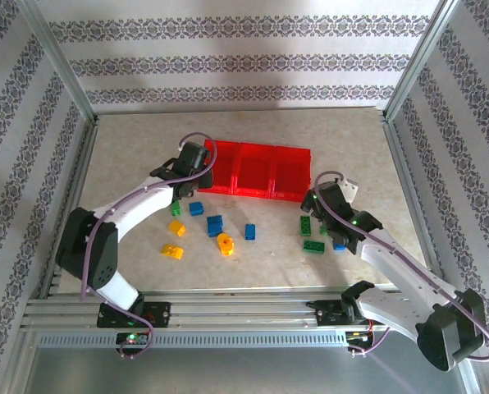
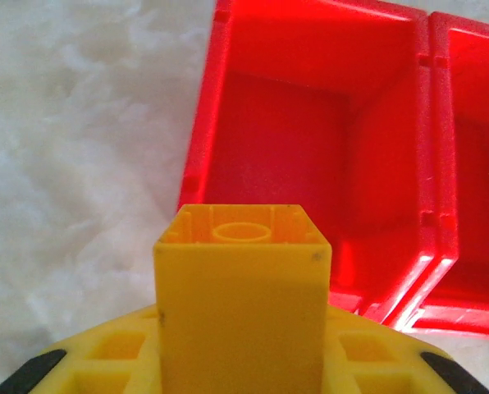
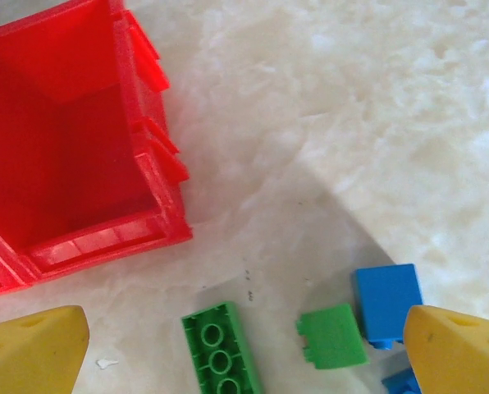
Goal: Sort the legos into containers by color
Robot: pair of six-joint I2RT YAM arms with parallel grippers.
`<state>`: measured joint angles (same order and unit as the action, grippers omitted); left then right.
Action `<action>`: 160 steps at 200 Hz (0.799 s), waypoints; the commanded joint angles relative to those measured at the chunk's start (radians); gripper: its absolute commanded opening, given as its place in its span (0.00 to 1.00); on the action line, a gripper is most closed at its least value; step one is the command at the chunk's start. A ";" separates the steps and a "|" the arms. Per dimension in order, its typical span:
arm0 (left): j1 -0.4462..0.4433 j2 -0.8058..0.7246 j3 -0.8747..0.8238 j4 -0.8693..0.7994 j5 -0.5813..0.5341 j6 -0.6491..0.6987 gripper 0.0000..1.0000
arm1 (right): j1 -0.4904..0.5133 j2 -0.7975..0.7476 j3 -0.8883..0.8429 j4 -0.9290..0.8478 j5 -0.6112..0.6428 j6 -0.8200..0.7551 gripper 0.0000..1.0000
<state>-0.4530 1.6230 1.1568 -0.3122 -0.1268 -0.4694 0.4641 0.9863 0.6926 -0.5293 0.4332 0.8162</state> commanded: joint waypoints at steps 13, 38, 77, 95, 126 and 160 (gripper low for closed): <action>-0.019 0.103 0.115 0.024 0.016 0.078 0.32 | -0.054 -0.058 -0.041 -0.097 0.000 0.032 0.98; -0.029 0.180 0.193 0.007 0.010 0.106 0.32 | -0.126 -0.082 -0.073 -0.116 -0.056 0.042 0.98; -0.039 0.293 0.303 -0.039 -0.025 0.140 0.32 | -0.187 -0.111 -0.106 -0.117 -0.127 0.018 0.98; -0.041 0.342 0.345 -0.061 -0.035 0.144 0.32 | -0.194 -0.111 -0.114 -0.109 -0.148 0.007 0.98; -0.043 0.392 0.394 -0.097 -0.069 0.132 0.32 | -0.197 -0.097 -0.126 -0.097 -0.170 0.003 0.98; -0.044 0.433 0.431 -0.125 -0.076 0.106 0.32 | -0.197 -0.089 -0.138 -0.087 -0.184 -0.004 0.98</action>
<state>-0.4847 2.0270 1.5375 -0.3786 -0.1699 -0.3515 0.2764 0.8917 0.5663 -0.6239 0.2699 0.8310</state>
